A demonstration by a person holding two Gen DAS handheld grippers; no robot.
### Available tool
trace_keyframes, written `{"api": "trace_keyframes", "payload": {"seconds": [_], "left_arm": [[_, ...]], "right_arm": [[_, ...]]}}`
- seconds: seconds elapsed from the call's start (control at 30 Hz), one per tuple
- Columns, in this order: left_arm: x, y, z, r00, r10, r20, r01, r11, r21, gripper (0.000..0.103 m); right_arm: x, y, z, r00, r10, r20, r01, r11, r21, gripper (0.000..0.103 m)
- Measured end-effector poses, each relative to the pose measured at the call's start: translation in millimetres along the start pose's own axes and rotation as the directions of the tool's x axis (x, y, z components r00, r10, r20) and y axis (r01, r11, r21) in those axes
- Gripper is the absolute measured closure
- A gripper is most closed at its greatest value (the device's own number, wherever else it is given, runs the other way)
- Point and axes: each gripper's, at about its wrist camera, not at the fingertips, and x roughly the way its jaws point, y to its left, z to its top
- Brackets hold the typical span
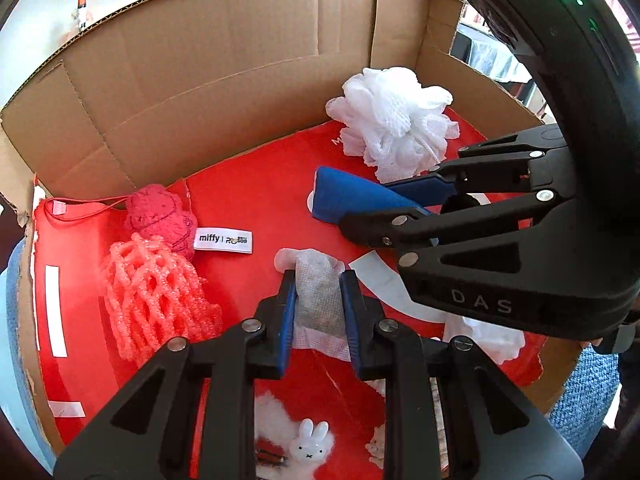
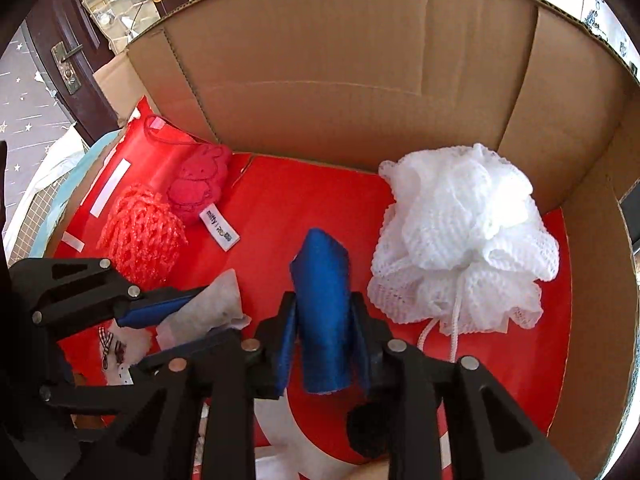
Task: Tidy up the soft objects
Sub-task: 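Open both tools to release the tissue packet and blue cloth in the box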
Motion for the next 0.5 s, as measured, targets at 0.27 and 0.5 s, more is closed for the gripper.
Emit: {"api": "trace_keyframes", "payload": {"seconds": [0.27,0.5], "left_arm": [[-4.4,-3.3,0.8,1.0,0.019,-0.001,-0.019,1.0,-0.002,0.081],[-4.6,-2.9,1.0,1.0,0.018,-0.001,-0.018,1.0,-0.016,0.079]], "right_arm": [[-2.4,3.1,0.6,1.0,-0.008,-0.001,0.008,1.0,-0.001,0.067],[-6.7,2.8,0.7,1.0,-0.008,0.003,0.008,1.0,0.007,0.061]]}}
